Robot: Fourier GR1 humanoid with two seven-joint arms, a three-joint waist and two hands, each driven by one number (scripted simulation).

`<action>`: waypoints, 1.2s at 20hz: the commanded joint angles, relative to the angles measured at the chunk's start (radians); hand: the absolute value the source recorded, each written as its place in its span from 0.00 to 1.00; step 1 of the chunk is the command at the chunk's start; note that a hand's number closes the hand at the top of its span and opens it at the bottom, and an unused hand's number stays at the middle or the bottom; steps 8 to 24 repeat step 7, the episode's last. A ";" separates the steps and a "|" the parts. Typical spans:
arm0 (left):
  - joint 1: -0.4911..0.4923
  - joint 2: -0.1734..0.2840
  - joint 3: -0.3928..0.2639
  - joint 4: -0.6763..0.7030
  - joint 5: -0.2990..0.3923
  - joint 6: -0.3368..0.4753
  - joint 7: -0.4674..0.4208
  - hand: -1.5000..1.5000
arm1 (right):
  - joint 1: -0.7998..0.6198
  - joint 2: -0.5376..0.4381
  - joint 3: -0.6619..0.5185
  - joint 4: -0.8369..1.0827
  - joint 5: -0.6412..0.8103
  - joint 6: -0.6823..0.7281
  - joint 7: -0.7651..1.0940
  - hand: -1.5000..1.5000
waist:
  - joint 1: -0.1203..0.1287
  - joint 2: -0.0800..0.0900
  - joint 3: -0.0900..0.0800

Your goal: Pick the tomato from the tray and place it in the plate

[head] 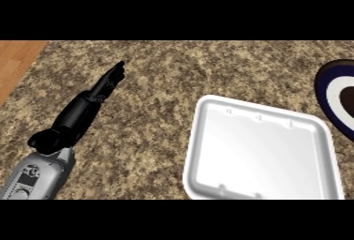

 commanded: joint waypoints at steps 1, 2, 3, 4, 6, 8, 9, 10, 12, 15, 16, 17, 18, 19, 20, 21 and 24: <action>0.011 0.007 0.006 0.004 -0.004 -0.001 -0.015 0.50 | 0.007 0.051 0.012 0.000 0.012 -0.117 0.100 0.00 | -0.004 -0.003 -0.003; 0.001 0.008 0.011 0.004 0.001 0.000 0.002 0.50 | 0.004 0.049 0.019 0.000 0.019 -0.118 0.111 0.00 | -0.012 -0.004 -0.002; 0.005 -0.002 -0.006 -0.005 -0.008 0.001 -0.001 0.50 | -0.010 0.064 0.024 0.000 0.024 -0.118 0.112 0.00 | 0.000 -0.005 -0.003; -0.005 0.008 0.009 0.004 -0.003 -0.003 -0.007 0.50 | -0.016 0.080 0.025 0.000 0.025 -0.118 0.126 0.00 | -0.007 -0.005 -0.004; 0.002 -0.016 -0.008 -0.005 -0.011 0.015 0.002 0.50 | -0.013 0.098 0.032 0.000 0.032 -0.119 0.136 0.00 | -0.010 -0.007 -0.002; -0.007 -0.001 0.009 0.021 -0.011 0.008 -0.010 0.50 | -0.027 0.118 0.032 0.000 0.031 -0.119 0.142 0.00 | -0.021 -0.004 -0.003; -0.007 -0.001 0.009 0.021 -0.011 0.008 -0.010 0.50 | -0.027 0.118 0.032 0.000 0.031 -0.119 0.142 0.00 | -0.021 -0.004 -0.003; -0.007 -0.001 0.009 0.021 -0.011 0.008 -0.010 0.50 | -0.027 0.118 0.032 0.000 0.031 -0.119 0.142 0.00 | -0.021 -0.004 -0.003; -0.007 -0.001 0.009 0.021 -0.011 0.008 -0.010 0.50 | -0.027 0.118 0.032 0.000 0.031 -0.119 0.142 0.00 | -0.021 -0.004 -0.003; -0.007 -0.001 0.009 0.021 -0.011 0.008 -0.010 0.50 | -0.027 0.118 0.032 0.000 0.031 -0.119 0.142 0.00 | -0.021 -0.004 -0.003; -0.007 -0.001 0.009 0.021 -0.011 0.008 -0.010 0.50 | -0.027 0.118 0.032 0.000 0.031 -0.119 0.142 0.00 | -0.021 -0.004 -0.003; -0.007 -0.001 0.009 0.021 -0.011 0.008 -0.010 0.50 | -0.027 0.118 0.032 0.000 0.031 -0.119 0.142 0.00 | -0.021 -0.004 -0.003; -0.007 -0.001 0.009 0.021 -0.011 0.008 -0.010 0.50 | -0.027 0.118 0.032 0.000 0.031 -0.119 0.142 0.00 | -0.021 -0.004 -0.003; -0.007 -0.001 0.009 0.021 -0.011 0.008 -0.010 0.50 | -0.027 0.118 0.032 0.000 0.031 -0.119 0.142 0.00 | -0.021 -0.004 -0.003; -0.007 -0.001 0.009 0.021 -0.011 0.008 -0.010 0.50 | -0.027 0.118 0.032 0.000 0.031 -0.119 0.142 0.00 | -0.021 -0.004 -0.003; -0.007 -0.001 0.009 0.021 -0.011 0.008 -0.010 0.50 | -0.027 0.118 0.032 0.000 0.031 -0.119 0.142 0.00 | -0.021 -0.004 -0.003; -0.007 -0.001 0.009 0.021 -0.011 0.008 -0.010 0.50 | -0.027 0.118 0.032 0.000 0.031 -0.119 0.142 0.00 | -0.021 -0.004 -0.003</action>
